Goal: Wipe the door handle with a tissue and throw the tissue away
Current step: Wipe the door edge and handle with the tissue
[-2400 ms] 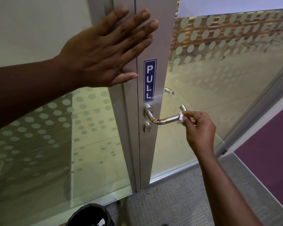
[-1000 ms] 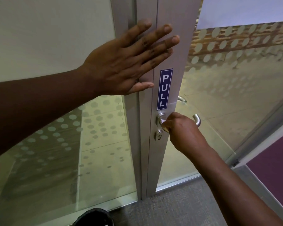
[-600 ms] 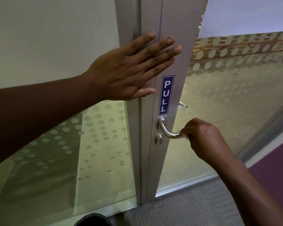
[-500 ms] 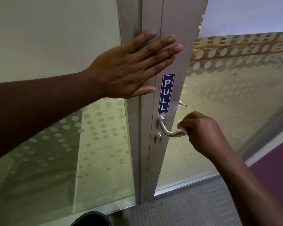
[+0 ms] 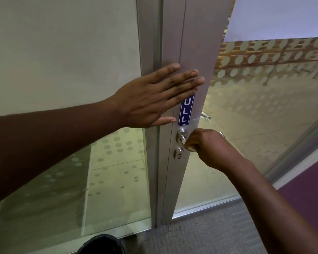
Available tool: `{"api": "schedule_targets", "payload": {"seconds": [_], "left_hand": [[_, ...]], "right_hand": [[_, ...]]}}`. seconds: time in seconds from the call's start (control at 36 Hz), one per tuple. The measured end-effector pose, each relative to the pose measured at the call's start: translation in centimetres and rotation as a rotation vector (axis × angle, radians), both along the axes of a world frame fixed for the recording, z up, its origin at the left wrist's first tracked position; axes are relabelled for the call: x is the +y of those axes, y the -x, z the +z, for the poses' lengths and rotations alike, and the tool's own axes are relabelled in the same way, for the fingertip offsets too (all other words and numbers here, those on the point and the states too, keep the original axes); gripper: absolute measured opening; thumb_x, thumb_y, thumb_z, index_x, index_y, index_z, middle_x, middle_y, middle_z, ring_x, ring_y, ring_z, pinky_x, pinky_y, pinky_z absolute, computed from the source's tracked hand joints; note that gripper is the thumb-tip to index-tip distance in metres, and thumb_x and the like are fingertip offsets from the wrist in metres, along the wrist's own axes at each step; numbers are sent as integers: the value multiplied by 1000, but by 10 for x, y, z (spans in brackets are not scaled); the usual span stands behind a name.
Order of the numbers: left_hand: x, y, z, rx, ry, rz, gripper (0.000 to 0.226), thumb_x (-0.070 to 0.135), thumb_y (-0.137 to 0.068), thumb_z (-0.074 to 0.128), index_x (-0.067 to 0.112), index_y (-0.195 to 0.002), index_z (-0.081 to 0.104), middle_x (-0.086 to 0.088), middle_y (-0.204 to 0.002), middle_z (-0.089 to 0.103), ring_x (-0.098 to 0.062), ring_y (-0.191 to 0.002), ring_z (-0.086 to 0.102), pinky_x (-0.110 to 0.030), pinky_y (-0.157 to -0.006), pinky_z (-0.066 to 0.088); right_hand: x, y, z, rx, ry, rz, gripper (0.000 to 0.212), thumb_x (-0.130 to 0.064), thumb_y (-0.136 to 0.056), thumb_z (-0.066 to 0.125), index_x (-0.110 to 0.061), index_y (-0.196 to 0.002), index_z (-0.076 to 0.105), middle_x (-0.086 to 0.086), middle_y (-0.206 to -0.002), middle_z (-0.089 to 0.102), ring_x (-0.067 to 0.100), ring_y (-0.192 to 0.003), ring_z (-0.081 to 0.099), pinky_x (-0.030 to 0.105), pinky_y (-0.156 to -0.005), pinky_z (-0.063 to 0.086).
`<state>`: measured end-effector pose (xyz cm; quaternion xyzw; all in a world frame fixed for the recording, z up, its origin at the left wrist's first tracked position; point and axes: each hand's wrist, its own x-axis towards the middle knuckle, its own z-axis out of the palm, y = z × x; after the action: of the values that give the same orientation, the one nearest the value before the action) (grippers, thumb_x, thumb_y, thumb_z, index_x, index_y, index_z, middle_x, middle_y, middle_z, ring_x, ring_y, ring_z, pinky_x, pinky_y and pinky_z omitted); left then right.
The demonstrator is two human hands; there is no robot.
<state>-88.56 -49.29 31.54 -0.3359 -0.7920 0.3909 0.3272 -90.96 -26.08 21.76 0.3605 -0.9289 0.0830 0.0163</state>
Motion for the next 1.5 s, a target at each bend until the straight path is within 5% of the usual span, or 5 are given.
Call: {"api": "schedule_targets", "payload": {"seconds": [0.14, 0.61, 1.08, 1.39, 1.5], "left_hand": [[-1, -1, -13, 10, -7, 26, 82, 62, -105, 4, 6, -165, 0, -14, -172, -3, -28, -160, 1, -45, -128, 0], [-14, 8, -25, 129, 69, 40, 81, 60, -106, 6, 4, -164, 0, -14, -172, -1, -29, -159, 8, -47, -126, 2], [-14, 7, -24, 111, 71, 38, 79, 56, -105, -4, 2, -163, -5, -18, -170, -9, -32, -159, 7, -47, -127, 6], [-10, 2, -22, 69, 55, 57, 79, 54, -104, -10, 1, -163, -7, -19, -169, -10, -33, -159, 6, -47, -127, 8], [-11, 2, -22, 78, 74, 64, 80, 55, -104, -10, 0, -162, -8, -20, -170, -7, -34, -159, 5, -46, -128, 11]], "right_hand": [[21, -3, -8, 55, 14, -2, 34, -1, -92, 57, -26, -104, 76, -4, -112, 66, 19, -99, 60, 55, -101, 45], [65, 12, -44, 171, 635, -441, 10, -21, -93, 71, -17, -93, 80, -1, -91, 70, 10, -72, 60, 15, -68, 38], [2, -29, -57, 319, 477, -472, 19, 3, -86, 69, -10, -96, 80, 9, -101, 74, 35, -86, 65, 31, -68, 48], [-8, -19, -13, -105, 538, -423, 27, -7, -88, 65, -28, -99, 79, -2, -104, 75, 18, -87, 69, 25, -94, 42], [7, 6, 9, -259, 416, -395, 24, -9, -93, 65, -26, -104, 78, 2, -108, 75, 14, -89, 69, 24, -72, 50]]}}
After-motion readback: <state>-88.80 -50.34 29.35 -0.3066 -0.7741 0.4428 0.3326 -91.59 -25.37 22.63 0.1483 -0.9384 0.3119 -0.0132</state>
